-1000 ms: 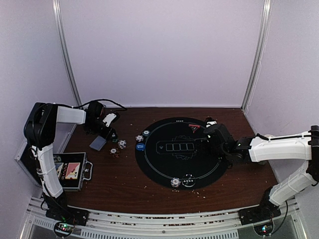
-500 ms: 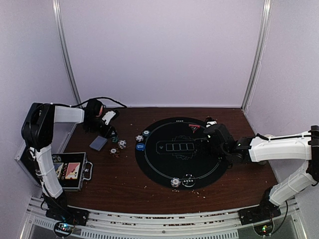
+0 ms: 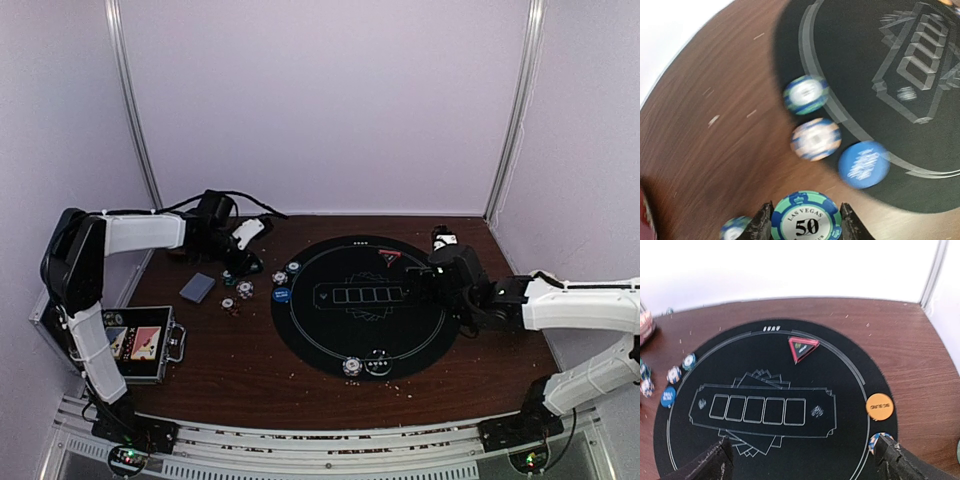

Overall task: Distribute texas hold em gaming equipment
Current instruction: Place the poker chips pile at the big blind area.

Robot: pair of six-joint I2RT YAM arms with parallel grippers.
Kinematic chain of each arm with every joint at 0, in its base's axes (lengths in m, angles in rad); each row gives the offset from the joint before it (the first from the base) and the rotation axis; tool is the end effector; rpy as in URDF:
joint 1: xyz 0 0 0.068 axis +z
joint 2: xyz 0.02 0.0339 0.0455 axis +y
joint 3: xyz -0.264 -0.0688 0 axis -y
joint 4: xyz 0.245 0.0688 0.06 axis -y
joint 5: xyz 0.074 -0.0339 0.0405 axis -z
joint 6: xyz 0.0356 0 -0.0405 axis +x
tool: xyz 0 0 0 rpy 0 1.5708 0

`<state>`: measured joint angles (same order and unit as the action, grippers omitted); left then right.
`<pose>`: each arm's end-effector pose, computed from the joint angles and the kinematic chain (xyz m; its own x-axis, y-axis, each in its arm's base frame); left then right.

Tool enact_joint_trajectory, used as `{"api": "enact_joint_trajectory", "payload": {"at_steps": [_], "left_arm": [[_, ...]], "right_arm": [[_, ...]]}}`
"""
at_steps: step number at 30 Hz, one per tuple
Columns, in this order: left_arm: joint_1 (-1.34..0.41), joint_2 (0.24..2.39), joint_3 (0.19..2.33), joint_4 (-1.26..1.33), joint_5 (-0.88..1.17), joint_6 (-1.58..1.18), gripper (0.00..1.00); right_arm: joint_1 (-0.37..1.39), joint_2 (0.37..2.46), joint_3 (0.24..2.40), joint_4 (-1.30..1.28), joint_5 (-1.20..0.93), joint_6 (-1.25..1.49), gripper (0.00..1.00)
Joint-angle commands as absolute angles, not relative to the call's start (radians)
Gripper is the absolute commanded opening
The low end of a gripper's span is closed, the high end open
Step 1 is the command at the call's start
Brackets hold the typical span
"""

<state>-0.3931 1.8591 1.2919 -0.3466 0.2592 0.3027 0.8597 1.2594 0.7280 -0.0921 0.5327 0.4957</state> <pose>0.3661 -0.1617 0.1997 -0.5447 0.5378 -0.6435 0.7095 0.7046 -0.0117 0.1871 0.1895 0.2313 -0.5177 0.0269 -0.8552 -0.1561 0.9798 0.1253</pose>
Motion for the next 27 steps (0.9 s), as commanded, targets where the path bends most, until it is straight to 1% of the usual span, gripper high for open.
{"api": "enact_joint_trajectory", "payload": {"at_steps": [1, 5, 11, 14, 18, 22, 27], "left_arm": [[-0.569, 1.879, 1.434, -0.389, 0.266, 0.321, 0.22], [-0.709, 1.969, 1.587, -0.429, 0.304, 0.292, 0.22], [-0.873, 2.132, 1.804, -0.450, 0.334, 0.270, 0.22], [-0.946, 2.212, 1.907, -0.456, 0.341, 0.265, 0.21], [-1.025, 2.360, 2.097, -0.518, 0.348, 0.268, 0.21], [-1.099, 2.472, 2.253, -0.526, 0.306, 0.274, 0.21], [-1.153, 2.599, 2.413, -0.525, 0.278, 0.278, 0.21]], "right_arm": [[0.855, 1.139, 0.679, -0.078, 0.664, 0.540, 1.00], [0.847, 1.014, 0.634, -0.074, 0.732, 0.560, 1.00], [0.845, 0.845, 0.593, -0.067, 0.763, 0.555, 1.00], [0.846, 0.804, 0.588, -0.067, 0.768, 0.552, 1.00], [0.845, 0.783, 0.588, -0.068, 0.761, 0.559, 1.00], [0.845, 0.738, 0.583, -0.074, 0.747, 0.573, 1.00], [0.845, 0.659, 0.579, -0.084, 0.730, 0.575, 1.00]]}}
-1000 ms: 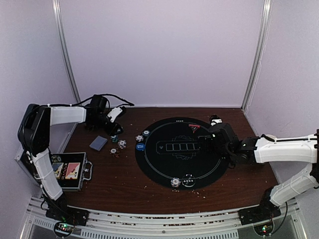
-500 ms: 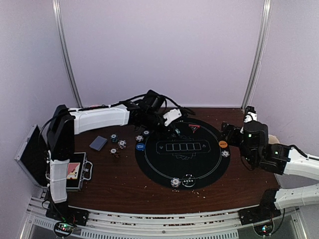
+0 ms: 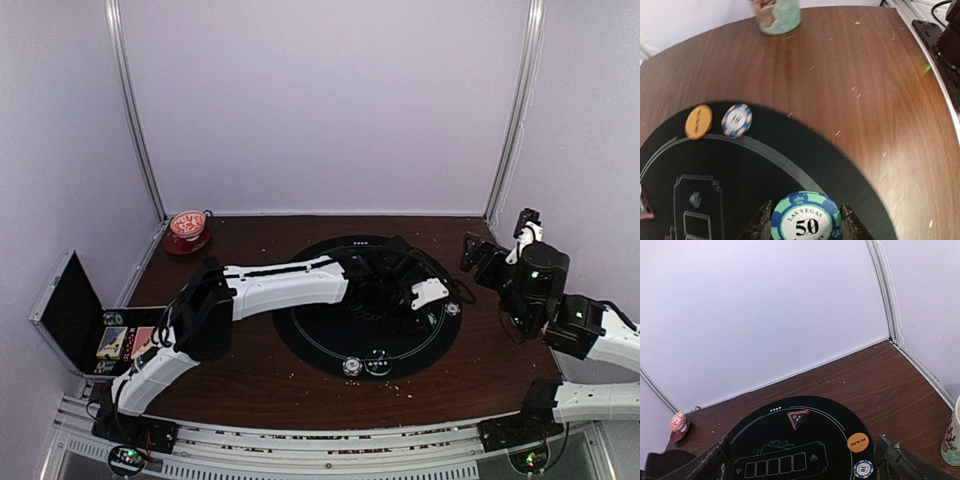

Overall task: Distribute texas hold em gaming equipment
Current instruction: Place the poker chips pile at the big blind area.

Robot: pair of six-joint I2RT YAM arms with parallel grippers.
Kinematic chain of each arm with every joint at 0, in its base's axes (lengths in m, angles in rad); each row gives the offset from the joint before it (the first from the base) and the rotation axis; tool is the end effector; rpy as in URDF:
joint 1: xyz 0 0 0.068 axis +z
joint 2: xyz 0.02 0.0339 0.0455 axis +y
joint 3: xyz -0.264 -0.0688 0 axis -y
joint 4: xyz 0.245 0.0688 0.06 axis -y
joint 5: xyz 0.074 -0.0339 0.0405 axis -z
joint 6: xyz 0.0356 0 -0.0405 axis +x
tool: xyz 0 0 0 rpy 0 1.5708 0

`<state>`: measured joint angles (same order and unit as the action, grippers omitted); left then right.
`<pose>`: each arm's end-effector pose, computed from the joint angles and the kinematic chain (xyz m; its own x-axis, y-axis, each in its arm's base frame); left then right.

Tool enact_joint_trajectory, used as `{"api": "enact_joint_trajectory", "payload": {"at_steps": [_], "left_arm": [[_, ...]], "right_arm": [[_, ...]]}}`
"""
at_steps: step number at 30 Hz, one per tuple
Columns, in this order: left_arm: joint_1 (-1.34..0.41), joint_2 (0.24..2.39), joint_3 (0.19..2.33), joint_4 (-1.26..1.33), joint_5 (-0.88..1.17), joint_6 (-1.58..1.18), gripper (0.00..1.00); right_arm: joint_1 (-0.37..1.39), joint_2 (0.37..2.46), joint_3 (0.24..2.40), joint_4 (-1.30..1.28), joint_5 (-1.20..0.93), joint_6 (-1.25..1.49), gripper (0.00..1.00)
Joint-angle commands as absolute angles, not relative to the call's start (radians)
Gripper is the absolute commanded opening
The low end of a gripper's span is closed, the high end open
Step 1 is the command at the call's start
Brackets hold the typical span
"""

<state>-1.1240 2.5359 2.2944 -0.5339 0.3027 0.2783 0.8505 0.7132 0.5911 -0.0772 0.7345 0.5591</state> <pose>0.2352 -0.5154 0.1879 -0.0291 0.6676 -0.7440 0.9992 0.0385 -0.0045 0.1296 0.1115 0.2961 -0.1767 0.3954 -0.9013 -0.0363 0.9125 0.4074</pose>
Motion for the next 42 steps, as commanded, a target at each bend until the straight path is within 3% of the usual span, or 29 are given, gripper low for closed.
{"api": "enact_joint_trajectory", "payload": {"at_steps": [1, 12, 28, 42], "left_arm": [[-1.159, 2.623, 2.439, -0.523, 0.274, 0.275, 0.21], [-1.165, 2.828, 2.652, -0.420, 0.236, 0.238, 0.21], [-1.166, 2.962, 2.739, -0.295, 0.197, 0.220, 0.26], [-1.167, 3.006, 2.747, -0.218, 0.118, 0.234, 0.43]], "right_arm": [[0.845, 0.648, 0.580, -0.084, 0.727, 0.574, 1.00], [0.847, 0.630, 0.589, -0.091, 0.688, 0.577, 1.00], [0.847, 0.617, 0.590, -0.091, 0.671, 0.570, 0.99], [0.848, 0.611, 0.589, -0.089, 0.662, 0.566, 0.99]]}}
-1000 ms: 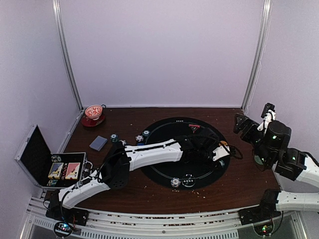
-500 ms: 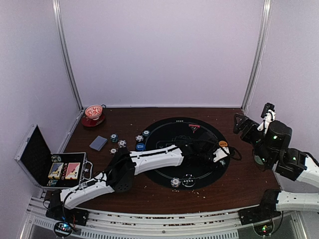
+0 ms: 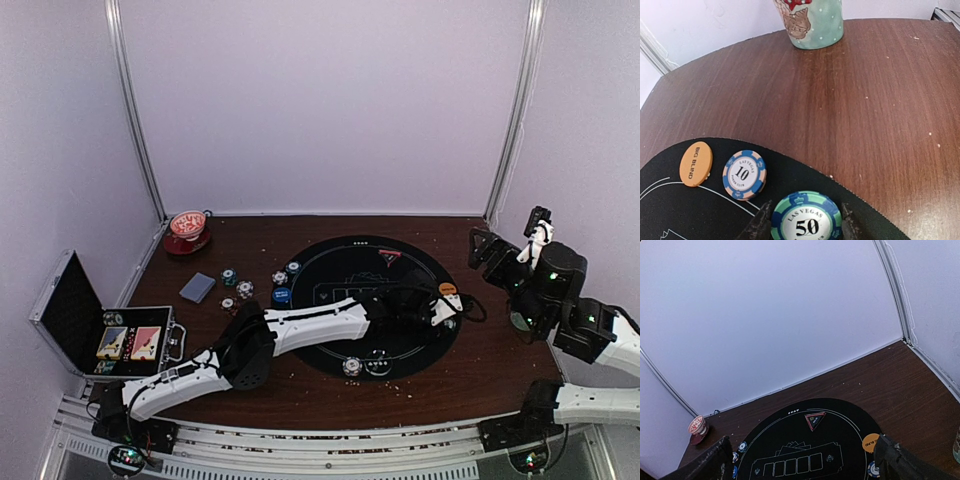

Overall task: Distribute texas hold em gaming equipment
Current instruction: Place the poker chips pile at the big blind area, then adjust the poker chips pile in the big blind area.

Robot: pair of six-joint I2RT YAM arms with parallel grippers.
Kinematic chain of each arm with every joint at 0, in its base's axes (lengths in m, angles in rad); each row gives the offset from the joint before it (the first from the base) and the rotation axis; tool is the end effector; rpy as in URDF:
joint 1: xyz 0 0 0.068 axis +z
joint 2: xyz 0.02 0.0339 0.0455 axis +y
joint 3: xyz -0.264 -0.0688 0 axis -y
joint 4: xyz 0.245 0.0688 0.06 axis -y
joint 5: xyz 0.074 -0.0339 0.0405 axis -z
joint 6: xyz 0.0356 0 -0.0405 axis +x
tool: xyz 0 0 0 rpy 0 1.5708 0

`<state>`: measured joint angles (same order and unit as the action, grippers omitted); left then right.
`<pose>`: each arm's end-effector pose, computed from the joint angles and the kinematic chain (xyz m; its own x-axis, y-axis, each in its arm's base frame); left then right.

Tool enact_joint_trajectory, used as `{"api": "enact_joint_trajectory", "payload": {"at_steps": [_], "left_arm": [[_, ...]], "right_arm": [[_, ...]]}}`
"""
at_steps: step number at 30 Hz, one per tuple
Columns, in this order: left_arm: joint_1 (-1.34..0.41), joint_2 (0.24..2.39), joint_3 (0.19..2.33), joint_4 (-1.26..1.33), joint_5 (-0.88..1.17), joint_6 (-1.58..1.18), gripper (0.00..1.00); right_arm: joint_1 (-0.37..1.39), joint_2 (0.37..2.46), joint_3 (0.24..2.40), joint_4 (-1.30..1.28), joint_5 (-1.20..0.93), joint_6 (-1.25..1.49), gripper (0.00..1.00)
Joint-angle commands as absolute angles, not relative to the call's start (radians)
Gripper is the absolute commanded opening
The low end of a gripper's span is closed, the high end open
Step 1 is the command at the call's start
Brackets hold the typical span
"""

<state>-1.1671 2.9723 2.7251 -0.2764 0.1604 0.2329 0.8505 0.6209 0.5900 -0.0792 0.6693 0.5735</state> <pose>0.2411 -0.5788 0.1016 0.0310 0.5075 -0.8611 0.9815 0.1474 0.1222 0.1177 0.1007 0.3083 -0.1600 0.4628 -0.8719 -0.1141 0.8687 0.4820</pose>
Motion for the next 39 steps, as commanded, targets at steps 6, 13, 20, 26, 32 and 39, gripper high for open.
{"api": "enact_joint_trajectory", "payload": {"at_steps": [6, 13, 20, 26, 32, 39], "left_arm": [[-1.169, 3.005, 2.742, -0.219, 0.097, 0.246, 0.66], [-1.176, 2.999, 2.745, -0.231, 0.095, 0.272, 0.74], [-1.186, 2.921, 2.698, -0.322, 0.096, 0.271, 0.88], [-1.193, 2.755, 2.547, -0.419, 0.107, 0.265, 0.98], [-1.195, 2.490, 2.306, -0.456, 0.080, 0.278, 0.98], [-1.146, 2.127, 1.888, -0.403, 0.023, 0.331, 0.98]], "right_arm": [[0.848, 0.604, 0.588, -0.087, 0.659, 0.563, 0.99], [0.847, 0.607, 0.587, -0.084, 0.656, 0.560, 0.99], [0.847, 0.620, 0.586, -0.082, 0.658, 0.551, 0.99], [0.847, 0.642, 0.587, -0.081, 0.674, 0.547, 0.99], [0.848, 0.692, 0.640, -0.145, 0.673, 0.548, 1.00], [0.846, 0.862, 0.741, -0.342, 0.624, 0.610, 1.00]]}}
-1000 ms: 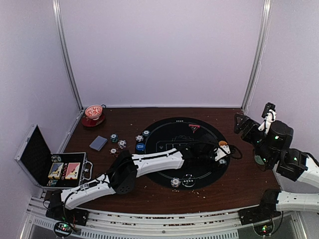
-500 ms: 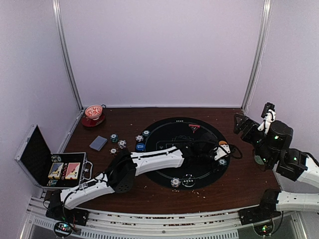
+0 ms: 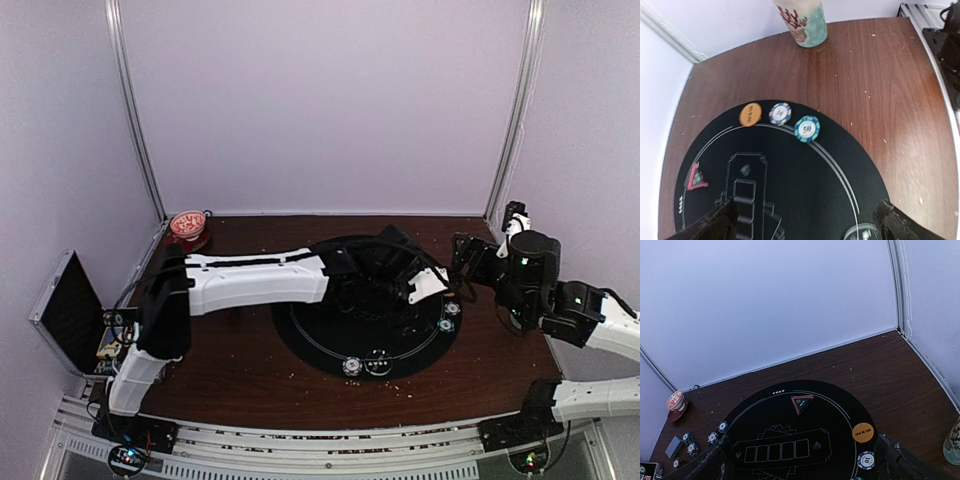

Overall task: Distribute texas hold em gaming equipment
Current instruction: Adjust the poker chips pile in the big blind area.

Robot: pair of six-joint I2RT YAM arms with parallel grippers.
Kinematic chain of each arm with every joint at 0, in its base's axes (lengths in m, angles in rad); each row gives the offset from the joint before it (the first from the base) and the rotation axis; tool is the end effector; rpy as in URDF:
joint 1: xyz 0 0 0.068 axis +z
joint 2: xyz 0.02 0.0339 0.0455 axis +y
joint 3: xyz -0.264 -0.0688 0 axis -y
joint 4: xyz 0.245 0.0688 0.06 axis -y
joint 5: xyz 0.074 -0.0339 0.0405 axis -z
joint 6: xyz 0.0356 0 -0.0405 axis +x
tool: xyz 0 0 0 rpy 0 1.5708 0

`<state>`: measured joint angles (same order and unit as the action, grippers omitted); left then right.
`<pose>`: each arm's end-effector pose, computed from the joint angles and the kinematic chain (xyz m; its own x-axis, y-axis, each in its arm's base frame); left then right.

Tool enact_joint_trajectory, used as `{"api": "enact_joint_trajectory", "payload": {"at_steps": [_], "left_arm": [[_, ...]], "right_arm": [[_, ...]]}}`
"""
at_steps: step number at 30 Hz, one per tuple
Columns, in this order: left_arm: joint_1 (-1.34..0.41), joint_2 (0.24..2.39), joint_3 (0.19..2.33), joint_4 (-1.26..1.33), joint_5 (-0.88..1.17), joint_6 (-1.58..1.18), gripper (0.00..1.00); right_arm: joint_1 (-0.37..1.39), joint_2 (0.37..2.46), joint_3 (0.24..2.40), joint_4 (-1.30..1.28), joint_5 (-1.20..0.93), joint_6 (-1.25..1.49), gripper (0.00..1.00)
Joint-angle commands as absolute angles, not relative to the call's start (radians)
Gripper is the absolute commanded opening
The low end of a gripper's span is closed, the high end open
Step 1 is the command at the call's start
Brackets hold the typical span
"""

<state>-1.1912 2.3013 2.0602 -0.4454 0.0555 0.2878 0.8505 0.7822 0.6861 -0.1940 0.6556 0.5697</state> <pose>0.1957 -0.4959 0.2405 0.0425 0.6582 -0.7516 0.9712 0.1494 0.1858 0.1352 0.1212 0.3066 -0.2724 0.3378 -0.9009 -0.0755 0.9260 0.3700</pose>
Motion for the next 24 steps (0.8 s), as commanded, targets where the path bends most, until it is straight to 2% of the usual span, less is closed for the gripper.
{"api": "enact_joint_trajectory", "payload": {"at_steps": [1, 9, 21, 24], "left_arm": [[-1.129, 2.075, 1.834, -0.390, 0.024, 0.335, 0.98], [-0.893, 1.777, 1.484, -0.364, 0.131, 0.327, 0.98], [-0.638, 1.476, 1.101, -0.330, 0.183, 0.340, 0.98], [-0.577, 1.404, 1.017, -0.296, 0.213, 0.342, 0.98]], "right_arm": [[0.846, 0.884, 0.746, -0.368, 0.618, 0.622, 1.00], [0.844, 1.008, 0.744, -0.484, 0.508, 0.658, 0.96], [0.802, 1.236, 0.712, -0.480, 0.406, 0.665, 0.75], [0.744, 1.258, 0.677, -0.463, 0.388, 0.660, 0.74]]}}
